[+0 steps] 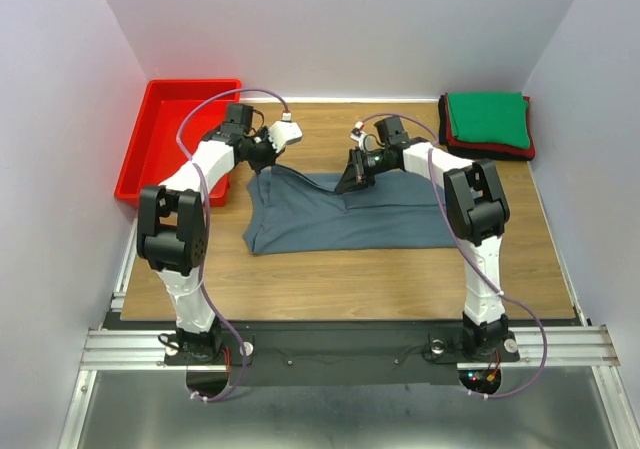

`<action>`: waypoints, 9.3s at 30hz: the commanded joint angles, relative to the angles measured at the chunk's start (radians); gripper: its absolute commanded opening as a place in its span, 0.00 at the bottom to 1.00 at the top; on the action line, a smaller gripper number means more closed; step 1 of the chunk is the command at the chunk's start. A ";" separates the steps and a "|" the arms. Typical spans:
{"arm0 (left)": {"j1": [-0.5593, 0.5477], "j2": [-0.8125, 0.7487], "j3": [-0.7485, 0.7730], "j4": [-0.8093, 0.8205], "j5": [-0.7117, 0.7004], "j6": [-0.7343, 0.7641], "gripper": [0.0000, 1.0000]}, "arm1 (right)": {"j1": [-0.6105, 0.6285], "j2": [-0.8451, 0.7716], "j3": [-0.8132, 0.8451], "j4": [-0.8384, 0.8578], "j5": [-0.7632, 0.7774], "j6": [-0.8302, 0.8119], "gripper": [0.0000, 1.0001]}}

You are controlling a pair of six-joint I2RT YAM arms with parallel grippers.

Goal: Fold and stack the t-shirts
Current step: Fold the tshirt

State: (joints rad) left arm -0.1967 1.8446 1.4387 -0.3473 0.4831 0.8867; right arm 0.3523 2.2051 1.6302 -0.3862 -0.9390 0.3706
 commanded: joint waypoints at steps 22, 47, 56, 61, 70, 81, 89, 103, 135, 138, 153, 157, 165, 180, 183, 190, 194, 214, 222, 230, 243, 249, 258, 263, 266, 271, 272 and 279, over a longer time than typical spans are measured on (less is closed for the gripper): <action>-0.070 -0.177 -0.155 -0.055 -0.089 -0.155 0.00 | -0.044 0.050 -0.004 0.004 -0.156 0.019 0.12; -0.087 -0.137 -0.308 -0.068 -0.130 -0.146 0.00 | -0.045 0.048 -0.047 -0.112 -0.100 -0.117 0.45; -0.061 -0.232 -0.196 -0.177 -0.064 -0.169 0.31 | -0.098 -0.060 0.140 -0.520 0.038 -0.416 0.60; -0.070 -0.229 -0.175 -0.113 -0.067 -0.290 0.27 | -0.206 -0.048 0.224 -0.644 0.274 -0.571 0.45; -0.171 -0.131 -0.264 -0.039 -0.178 -0.439 0.08 | -0.303 0.022 0.222 -0.683 0.644 -0.693 0.18; -0.156 0.132 -0.132 -0.010 -0.345 -0.483 0.00 | -0.303 0.010 -0.038 -0.718 0.686 -0.725 0.06; -0.115 0.450 0.483 -0.065 -0.439 -0.347 0.00 | -0.207 -0.158 -0.092 -0.845 0.256 -0.818 0.08; -0.110 0.206 0.367 -0.108 -0.242 -0.682 0.00 | -0.227 -0.097 0.062 -0.838 0.419 -0.866 0.11; -0.118 0.507 0.778 0.139 -0.288 -0.614 0.16 | -0.084 -0.068 0.222 -0.761 0.003 -0.720 0.40; -0.118 0.430 0.738 0.159 -0.279 -0.632 0.17 | -0.084 0.008 0.354 -0.695 0.095 -0.664 0.40; -0.112 0.304 0.497 0.079 -0.216 -0.753 0.12 | -0.085 0.278 0.706 -0.114 0.471 -0.292 0.32; -0.110 0.312 0.479 0.076 -0.225 -0.764 0.12 | -0.085 0.337 0.737 -0.030 0.520 -0.214 0.32; -0.093 0.349 0.486 0.018 -0.227 -0.787 0.11 | -0.085 0.435 0.755 0.007 0.552 -0.177 0.32; -0.070 0.364 0.505 -0.035 -0.170 -0.818 0.09 | -0.194 0.363 0.547 0.004 0.824 -0.015 0.34; -0.075 0.386 0.528 -0.038 -0.163 -0.815 0.09 | -0.219 0.334 0.516 0.004 0.816 -0.001 0.33; -0.098 0.450 0.607 -0.039 -0.120 -0.816 0.09 | -0.219 0.366 0.543 0.004 0.776 0.016 0.33; -0.101 0.488 0.678 -0.032 -0.071 -0.813 0.09 | -0.219 0.386 0.565 0.004 0.781 0.010 0.33; -0.121 0.443 0.609 0.204 -0.018 -0.833 0.23 | -0.220 0.340 0.599 0.004 0.636 -0.001 0.95; -0.110 0.118 0.481 0.312 -0.077 -0.714 0.69 | -0.219 0.058 0.567 0.006 0.477 -0.108 1.00; -0.089 -0.172 0.264 0.389 -0.124 -0.776 0.99 | -0.216 -0.315 0.256 0.006 0.445 -0.543 1.00; -0.364 -0.752 -0.441 0.173 0.023 -0.198 0.96 | -0.145 -1.031 -0.498 -0.354 0.443 -1.337 1.00; -0.631 -0.904 -0.701 0.165 -0.055 -0.176 0.80 | -0.053 -1.142 -0.656 -0.623 0.419 -1.504 1.00; -0.802 -0.898 -0.889 0.295 -0.098 -0.201 0.58 | 0.054 -1.375 -1.050 -0.464 0.419 -1.683 0.79; -0.833 -0.860 -0.932 0.341 -0.086 -0.173 0.57 | 0.056 -1.357 -1.139 -0.358 0.401 -1.757 0.73; -0.834 -0.826 -0.934 0.376 -0.086 -0.173 0.57 | 0.057 -1.303 -1.150 -0.318 0.391 -1.759 0.72; -0.833 -0.789 -0.933 0.403 -0.092 -0.161 0.57 | 0.056 -1.262 -1.170 -0.289 0.362 -1.790 0.70; -0.834 -0.786 -0.934 0.403 -0.087 -0.160 0.57 | 0.056 -1.256 -1.176 -0.272 0.359 -1.802 0.69; -0.833 -0.762 -0.948 0.407 -0.066 -0.149 0.54 | 0.056 -1.109 -1.162 -0.252 0.371 -1.831 0.50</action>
State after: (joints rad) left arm -1.0264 1.0683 0.5056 0.0246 0.3920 0.7181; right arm 0.4007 1.0489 0.4652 -0.6773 -0.5602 -1.4193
